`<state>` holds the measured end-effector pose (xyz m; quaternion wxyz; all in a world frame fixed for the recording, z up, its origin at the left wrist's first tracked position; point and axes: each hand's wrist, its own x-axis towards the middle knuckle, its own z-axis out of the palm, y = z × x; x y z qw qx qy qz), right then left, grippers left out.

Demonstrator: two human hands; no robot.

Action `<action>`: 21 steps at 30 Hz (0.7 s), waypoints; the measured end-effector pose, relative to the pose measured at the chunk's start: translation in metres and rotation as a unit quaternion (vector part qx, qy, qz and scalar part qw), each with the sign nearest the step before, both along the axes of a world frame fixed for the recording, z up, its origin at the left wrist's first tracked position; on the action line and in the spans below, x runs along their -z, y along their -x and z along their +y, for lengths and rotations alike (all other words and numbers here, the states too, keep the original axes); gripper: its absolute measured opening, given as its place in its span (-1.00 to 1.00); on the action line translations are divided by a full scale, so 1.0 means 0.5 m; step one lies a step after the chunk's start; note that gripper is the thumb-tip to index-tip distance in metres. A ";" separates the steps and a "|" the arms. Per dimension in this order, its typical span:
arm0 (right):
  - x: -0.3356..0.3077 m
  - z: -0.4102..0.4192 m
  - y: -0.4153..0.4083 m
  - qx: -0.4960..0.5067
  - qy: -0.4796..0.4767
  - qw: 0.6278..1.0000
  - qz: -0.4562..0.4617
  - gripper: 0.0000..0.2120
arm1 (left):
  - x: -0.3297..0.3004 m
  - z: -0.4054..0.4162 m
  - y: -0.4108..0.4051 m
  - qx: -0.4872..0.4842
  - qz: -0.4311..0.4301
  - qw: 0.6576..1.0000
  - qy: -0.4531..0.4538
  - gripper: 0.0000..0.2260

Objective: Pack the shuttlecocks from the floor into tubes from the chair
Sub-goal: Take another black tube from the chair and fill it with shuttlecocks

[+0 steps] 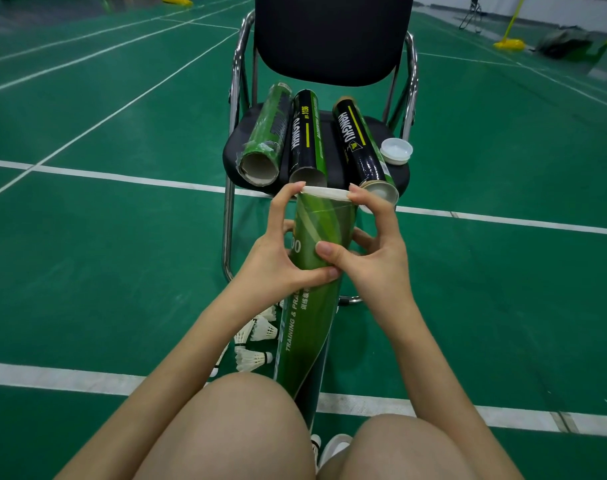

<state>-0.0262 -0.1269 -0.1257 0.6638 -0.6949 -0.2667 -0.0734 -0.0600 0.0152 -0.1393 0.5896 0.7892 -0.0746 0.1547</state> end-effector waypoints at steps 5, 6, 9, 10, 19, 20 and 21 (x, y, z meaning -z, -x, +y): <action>0.007 -0.001 -0.007 -0.031 0.062 0.998 -0.013 -0.44 | 0.006 0.000 -0.001 0.000 0.009 1.000 -0.026 -0.14; 0.007 -0.002 -0.008 -0.035 0.080 0.996 -0.020 -0.45 | 0.005 0.001 0.000 0.004 0.008 0.999 -0.038 -0.13; 0.006 0.000 -0.008 -0.036 0.080 0.996 -0.023 -0.43 | 0.004 0.002 0.003 0.009 -0.001 0.998 -0.060 -0.15; 0.006 0.001 -0.007 -0.034 0.078 0.996 -0.023 -0.42 | 0.004 0.002 0.004 0.010 -0.004 0.998 -0.059 -0.17; 0.003 -0.009 -0.007 -0.095 0.005 0.994 0.053 -0.21 | -0.005 0.006 0.005 0.046 0.039 0.998 0.034 -0.06; 0.007 -0.009 -0.007 -0.096 -0.002 0.994 0.056 -0.22 | -0.007 0.006 0.006 0.047 0.044 0.997 0.035 -0.04; 0.009 -0.009 -0.008 -0.093 -0.006 0.994 0.062 -0.21 | -0.008 0.007 0.007 0.049 0.047 0.997 0.032 -0.03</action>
